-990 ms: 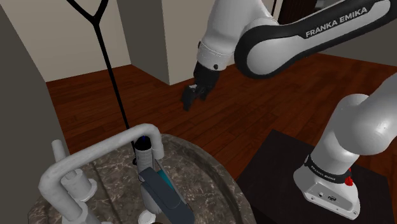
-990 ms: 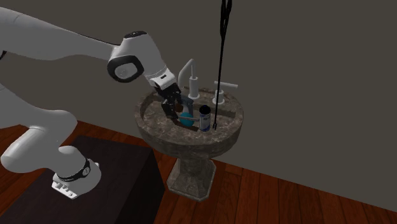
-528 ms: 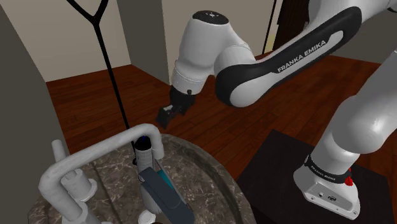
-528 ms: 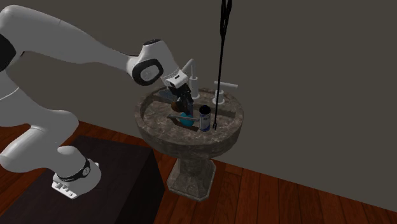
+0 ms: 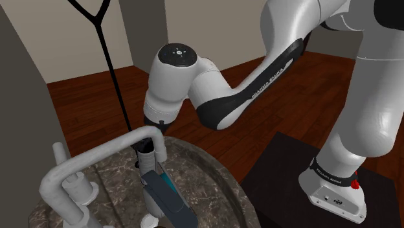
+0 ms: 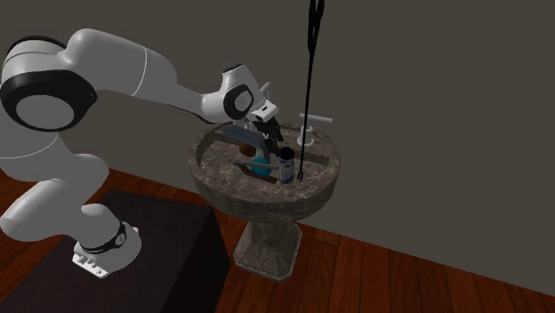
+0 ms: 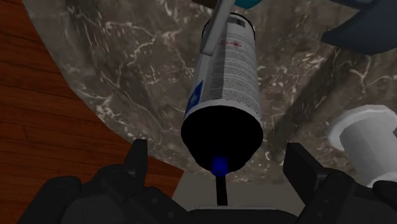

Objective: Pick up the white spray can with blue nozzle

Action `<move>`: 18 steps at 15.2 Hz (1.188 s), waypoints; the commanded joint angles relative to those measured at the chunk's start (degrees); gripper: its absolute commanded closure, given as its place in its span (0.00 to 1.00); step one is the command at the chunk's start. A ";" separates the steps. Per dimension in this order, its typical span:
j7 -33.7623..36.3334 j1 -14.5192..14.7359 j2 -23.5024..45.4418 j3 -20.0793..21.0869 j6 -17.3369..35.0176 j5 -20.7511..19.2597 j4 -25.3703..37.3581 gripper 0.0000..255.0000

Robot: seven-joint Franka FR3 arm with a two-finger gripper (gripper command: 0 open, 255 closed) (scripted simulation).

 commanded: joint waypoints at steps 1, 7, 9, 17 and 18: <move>3.00 2.12 3.27 -1.23 -0.75 -4.21 2.36 0.00; 7.26 4.14 6.32 -3.73 1.33 -9.21 1.76 0.00; 7.66 4.38 6.60 -4.02 1.53 -9.68 1.71 0.00; 6.84 3.94 5.99 -3.65 1.36 -8.77 1.62 1.00; 6.95 4.12 6.38 -3.78 1.25 -9.02 1.99 1.00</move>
